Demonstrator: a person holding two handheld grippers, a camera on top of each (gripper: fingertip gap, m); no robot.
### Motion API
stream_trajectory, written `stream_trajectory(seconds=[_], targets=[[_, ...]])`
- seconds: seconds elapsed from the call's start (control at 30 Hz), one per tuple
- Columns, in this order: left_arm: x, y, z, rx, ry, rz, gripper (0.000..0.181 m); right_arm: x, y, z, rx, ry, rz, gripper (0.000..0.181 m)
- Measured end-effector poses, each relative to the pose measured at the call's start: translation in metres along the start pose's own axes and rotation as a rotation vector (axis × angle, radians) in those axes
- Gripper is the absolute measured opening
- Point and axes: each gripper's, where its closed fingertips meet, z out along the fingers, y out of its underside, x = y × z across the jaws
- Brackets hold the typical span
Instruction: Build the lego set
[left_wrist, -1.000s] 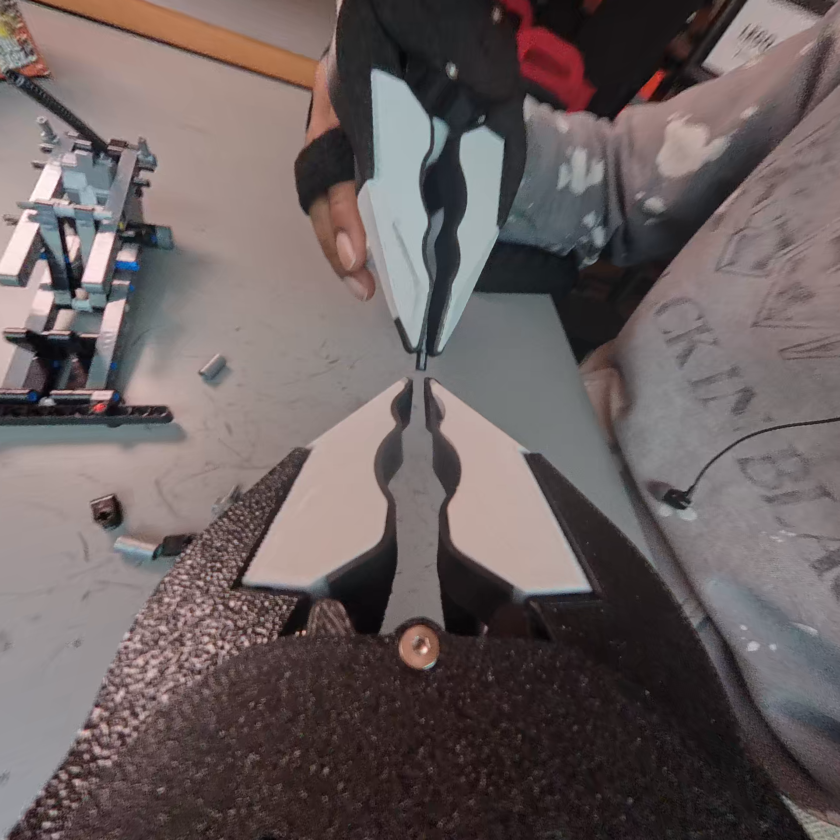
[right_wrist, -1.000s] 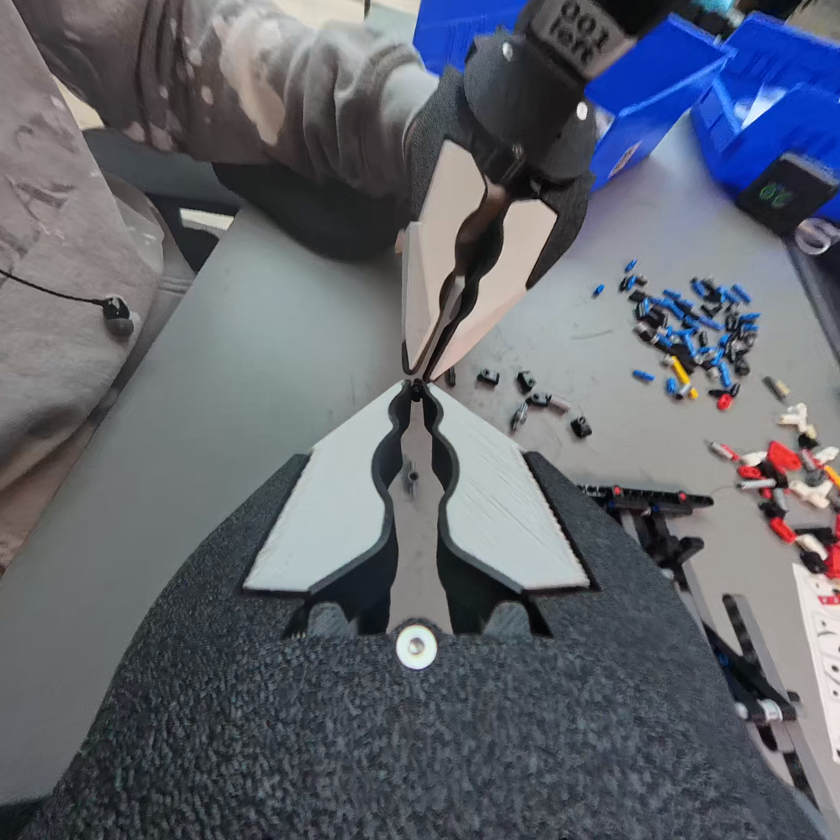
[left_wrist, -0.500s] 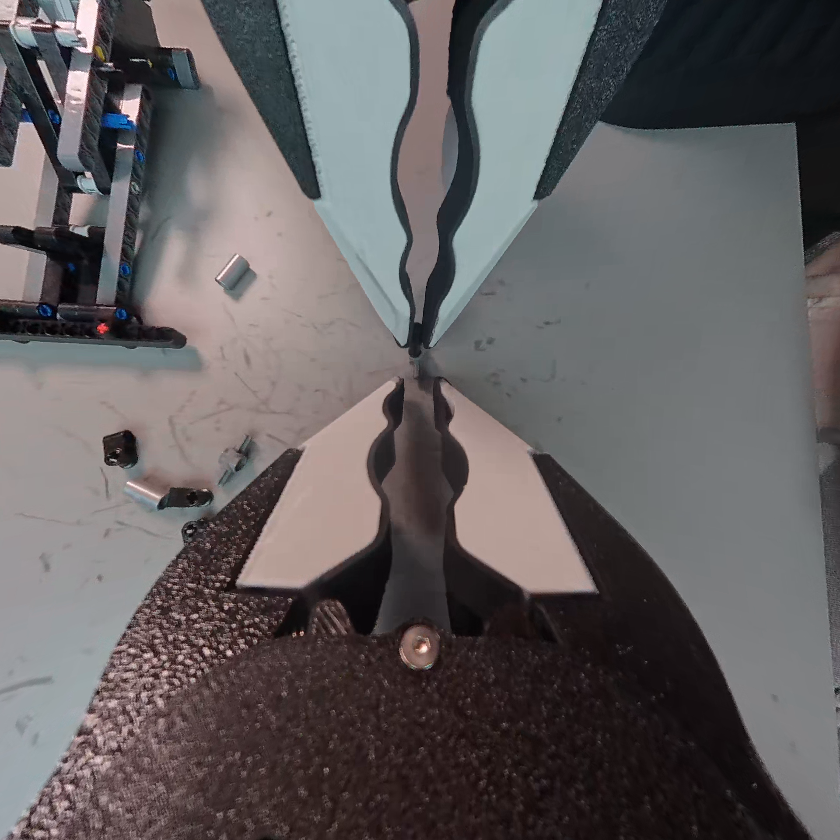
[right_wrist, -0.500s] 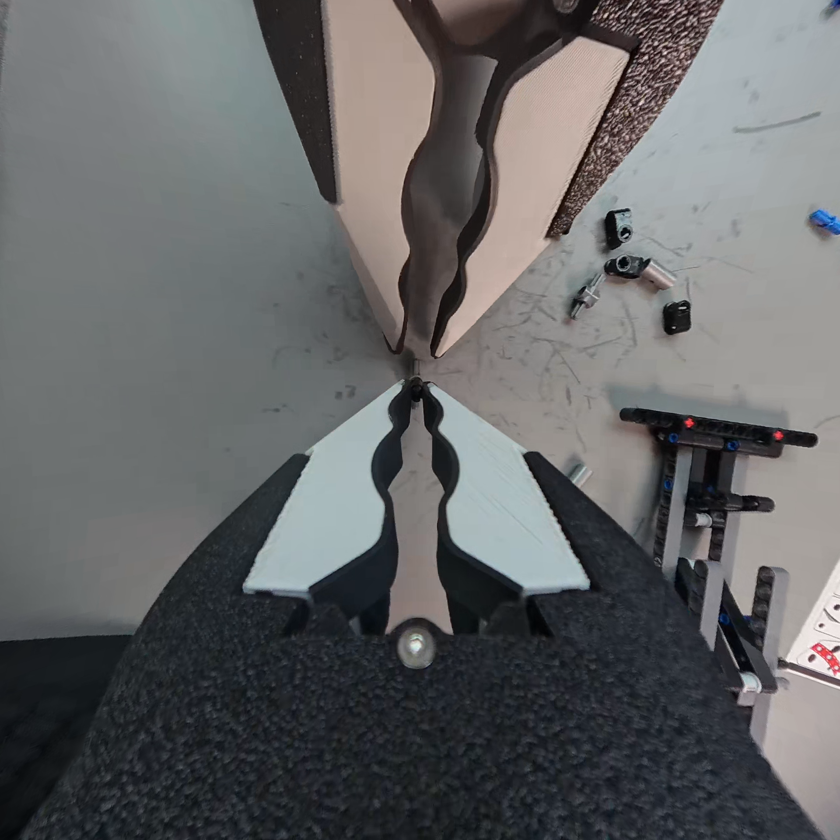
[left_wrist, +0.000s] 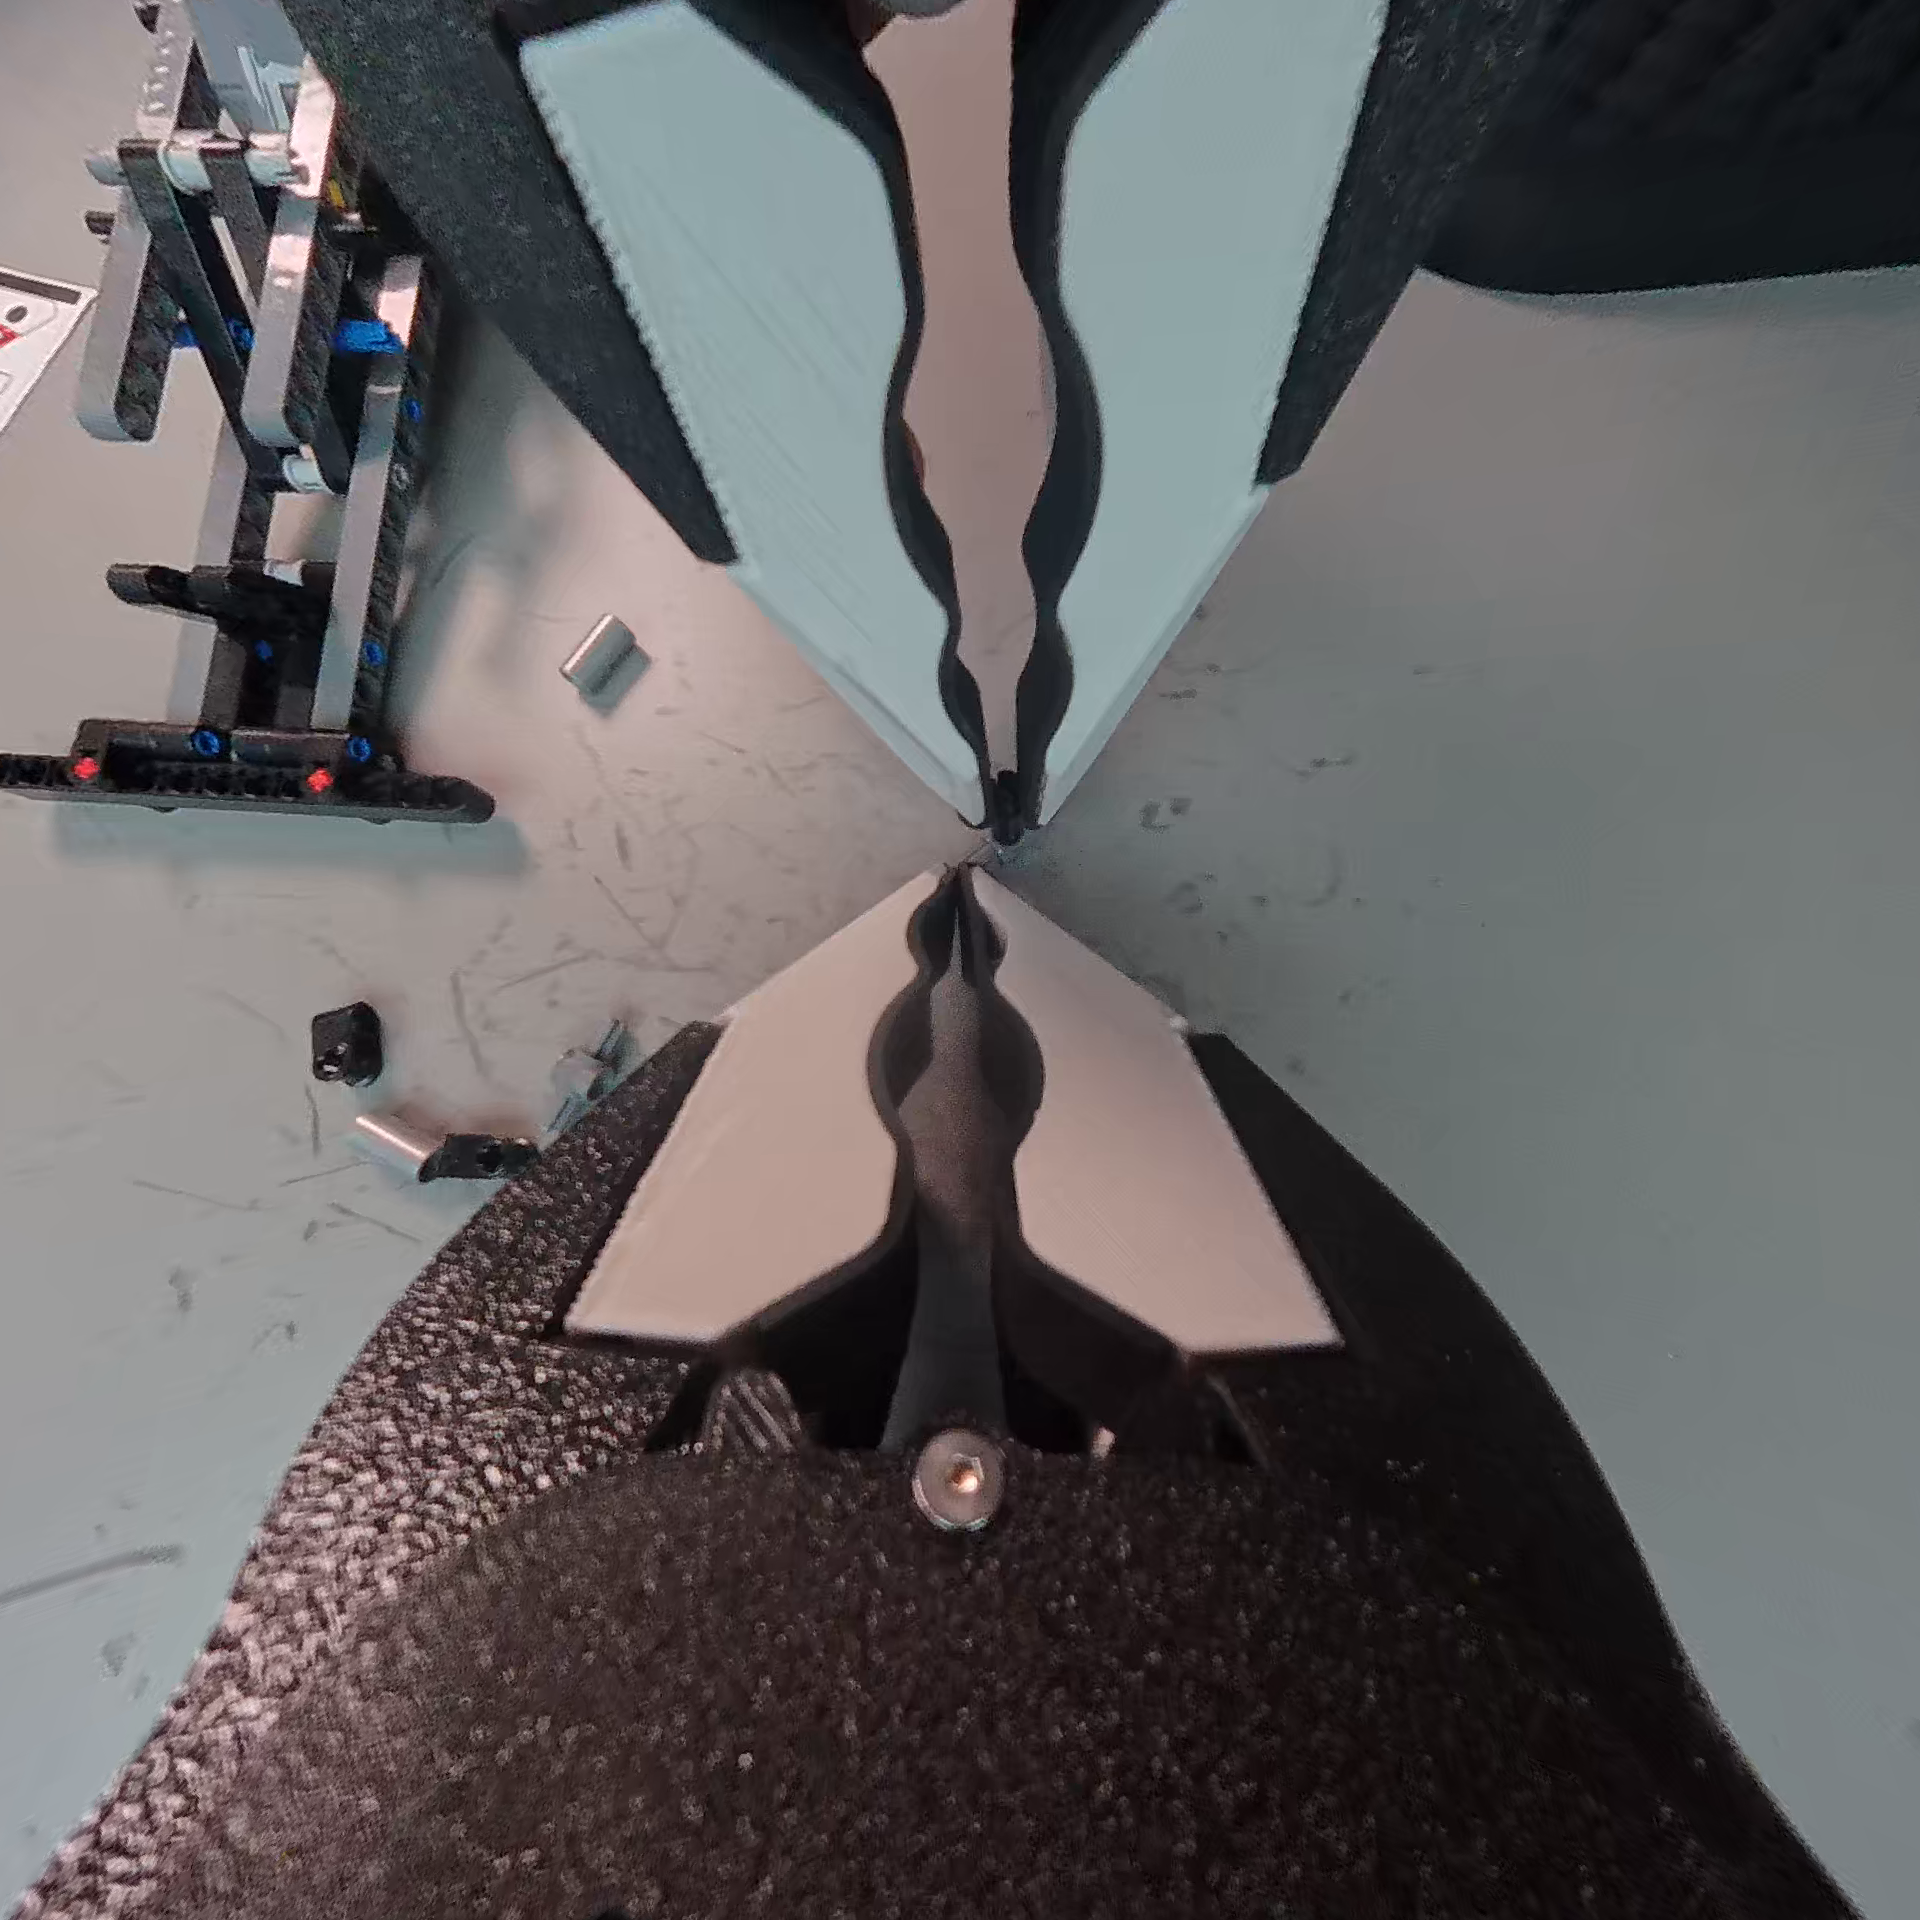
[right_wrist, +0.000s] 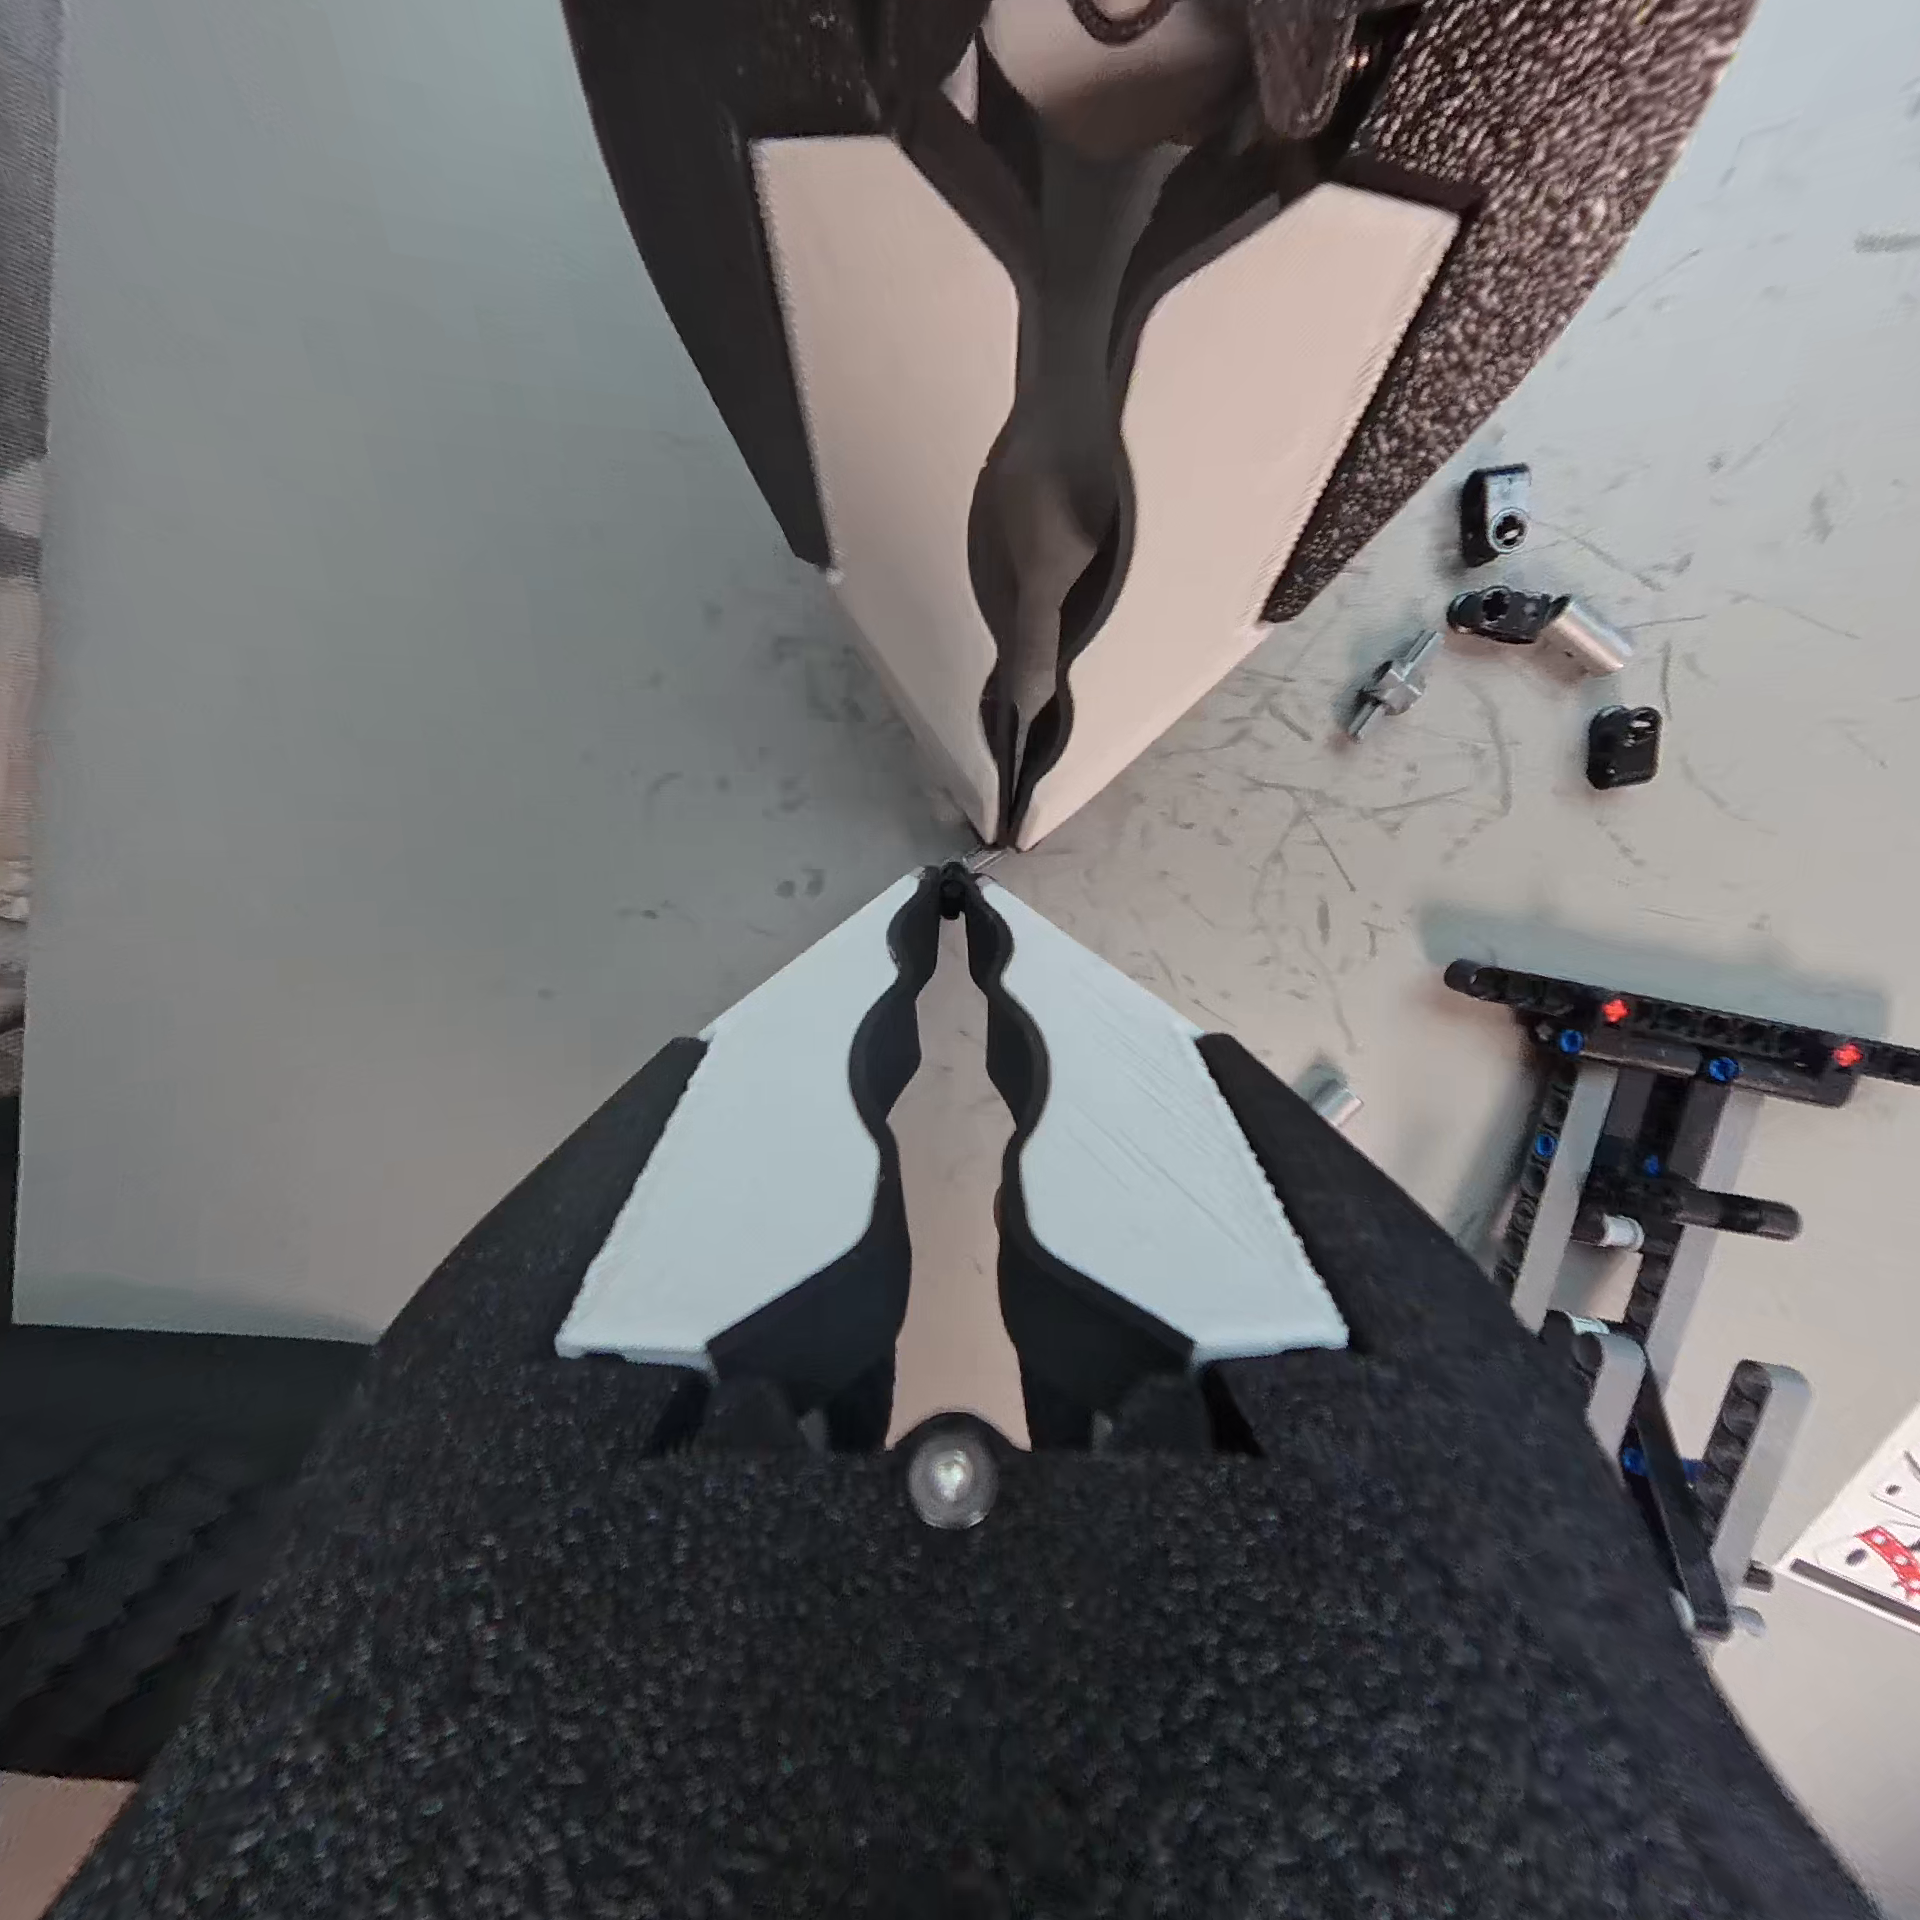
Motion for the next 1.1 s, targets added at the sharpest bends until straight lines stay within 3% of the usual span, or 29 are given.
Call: stream_trajectory(seconds=[0.03, 0.2, 0.3, 0.7, 1.1], targets=[[0.0013, -0.0011, -0.0006, 0.008, 0.012, 0.0, 0.001, 0.0008, -0.0009, 0.0004, 0.002, 0.002, -0.003, 0.004], [0.0018, 0.0006, -0.0014, 0.002, 0.01, 0.012, 0.002, 0.0005, 0.0002, 0.0004, -0.007, 0.019, -0.001, 0.004], [0.0036, 0.0015, -0.0015, 0.003, 0.03, 0.033, 0.015, 0.0005, 0.0, 0.0004, -0.012, 0.02, -0.009, 0.004], [0.0037, 0.0045, -0.0006, -0.006, 0.063, 0.124, 0.005, 0.0009, -0.0071, 0.0021, 0.016, 0.039, -0.076, 0.004], [0.0068, 0.0051, -0.0041, -0.001, 0.113, 0.074, 0.003, 0.0009, -0.0049, 0.0018, 0.004, -0.027, -0.059, 0.004]])
